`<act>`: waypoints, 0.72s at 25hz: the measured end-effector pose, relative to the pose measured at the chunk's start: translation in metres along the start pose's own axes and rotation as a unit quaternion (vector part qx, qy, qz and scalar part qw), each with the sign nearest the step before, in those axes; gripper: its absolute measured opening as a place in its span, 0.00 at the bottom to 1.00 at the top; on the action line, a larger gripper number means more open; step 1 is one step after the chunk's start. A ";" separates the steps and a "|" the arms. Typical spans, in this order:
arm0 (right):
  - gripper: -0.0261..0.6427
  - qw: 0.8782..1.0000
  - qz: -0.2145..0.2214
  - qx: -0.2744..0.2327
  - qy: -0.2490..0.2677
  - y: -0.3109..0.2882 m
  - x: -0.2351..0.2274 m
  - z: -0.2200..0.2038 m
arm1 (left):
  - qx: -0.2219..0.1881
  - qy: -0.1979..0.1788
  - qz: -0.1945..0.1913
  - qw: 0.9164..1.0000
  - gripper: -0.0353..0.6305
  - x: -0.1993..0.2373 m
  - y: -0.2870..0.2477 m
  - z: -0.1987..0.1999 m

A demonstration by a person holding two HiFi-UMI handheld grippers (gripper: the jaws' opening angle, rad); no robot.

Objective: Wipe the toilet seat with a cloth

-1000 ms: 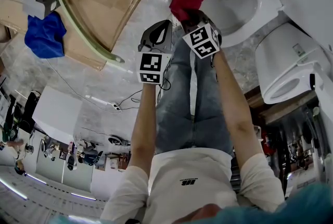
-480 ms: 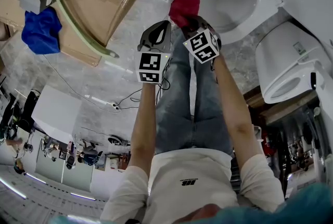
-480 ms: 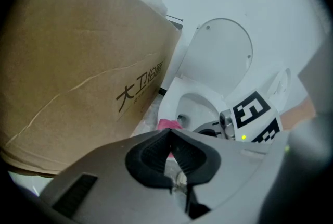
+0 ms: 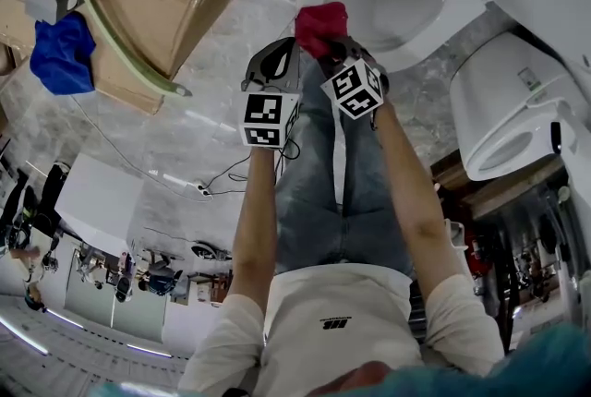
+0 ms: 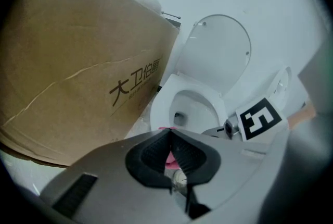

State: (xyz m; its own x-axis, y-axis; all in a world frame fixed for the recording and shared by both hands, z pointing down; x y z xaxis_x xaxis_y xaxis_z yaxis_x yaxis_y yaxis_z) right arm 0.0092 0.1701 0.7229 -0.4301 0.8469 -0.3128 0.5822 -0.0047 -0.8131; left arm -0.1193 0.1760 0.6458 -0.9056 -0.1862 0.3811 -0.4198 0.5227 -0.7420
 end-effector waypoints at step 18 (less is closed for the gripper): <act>0.07 1.000 -0.006 0.009 -0.016 0.027 0.005 -0.048 | 0.027 -0.026 -0.030 0.999 0.07 -0.030 -0.020 -0.003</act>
State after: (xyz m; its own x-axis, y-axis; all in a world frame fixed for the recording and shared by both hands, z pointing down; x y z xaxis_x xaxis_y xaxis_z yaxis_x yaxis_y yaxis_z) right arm 0.0557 0.1992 0.7230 -0.4589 0.8298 -0.3177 0.5640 -0.0042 -0.8258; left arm -0.0837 0.1735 0.6513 -0.8799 -0.2604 0.3975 -0.4751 0.4631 -0.7482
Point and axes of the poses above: the fingertips, and each gripper's own axes: y backward along the fingers, x to its left, z out of its top, the point moved 9 cm from there along y, backward along the fingers, and after that the axes turned 2 degrees about -z, right-handed, at the moved point
